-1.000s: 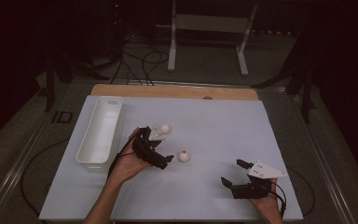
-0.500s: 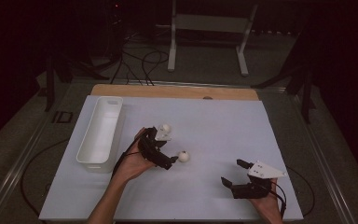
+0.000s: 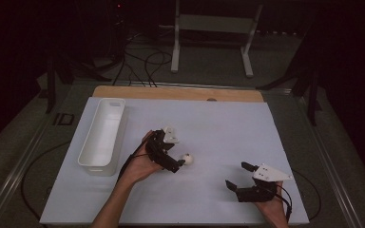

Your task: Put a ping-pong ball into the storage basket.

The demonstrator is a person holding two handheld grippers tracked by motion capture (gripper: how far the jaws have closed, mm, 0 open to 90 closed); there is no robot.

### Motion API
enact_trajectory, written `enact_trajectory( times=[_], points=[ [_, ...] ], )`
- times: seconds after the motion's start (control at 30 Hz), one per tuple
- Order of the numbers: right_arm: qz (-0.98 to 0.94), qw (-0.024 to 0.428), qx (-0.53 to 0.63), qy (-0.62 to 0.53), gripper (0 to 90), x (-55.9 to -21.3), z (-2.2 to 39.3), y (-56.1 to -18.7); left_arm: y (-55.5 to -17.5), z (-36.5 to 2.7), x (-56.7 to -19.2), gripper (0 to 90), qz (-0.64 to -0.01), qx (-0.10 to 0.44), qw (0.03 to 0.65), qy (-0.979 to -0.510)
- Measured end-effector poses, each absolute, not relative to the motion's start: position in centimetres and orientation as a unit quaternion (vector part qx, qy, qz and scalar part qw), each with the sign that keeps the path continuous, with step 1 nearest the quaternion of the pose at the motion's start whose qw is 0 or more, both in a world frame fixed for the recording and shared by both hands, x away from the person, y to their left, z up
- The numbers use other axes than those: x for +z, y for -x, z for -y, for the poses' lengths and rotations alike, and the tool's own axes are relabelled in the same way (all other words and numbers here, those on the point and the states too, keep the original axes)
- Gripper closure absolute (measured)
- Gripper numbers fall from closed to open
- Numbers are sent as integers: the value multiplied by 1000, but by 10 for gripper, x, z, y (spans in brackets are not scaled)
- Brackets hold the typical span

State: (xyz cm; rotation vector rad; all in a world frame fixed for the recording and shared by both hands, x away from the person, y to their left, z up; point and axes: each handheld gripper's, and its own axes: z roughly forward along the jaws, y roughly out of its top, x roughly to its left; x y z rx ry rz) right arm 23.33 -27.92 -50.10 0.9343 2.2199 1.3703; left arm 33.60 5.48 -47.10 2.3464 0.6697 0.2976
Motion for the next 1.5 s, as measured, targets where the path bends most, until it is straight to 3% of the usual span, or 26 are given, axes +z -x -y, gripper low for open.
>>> enact_trajectory(
  times=[1.5],
  points=[
    [-787, 185, 486, -332, 82, -501, 280, -234, -346, -19, -500, 1, -244, 79, 299, -919]
  ],
)
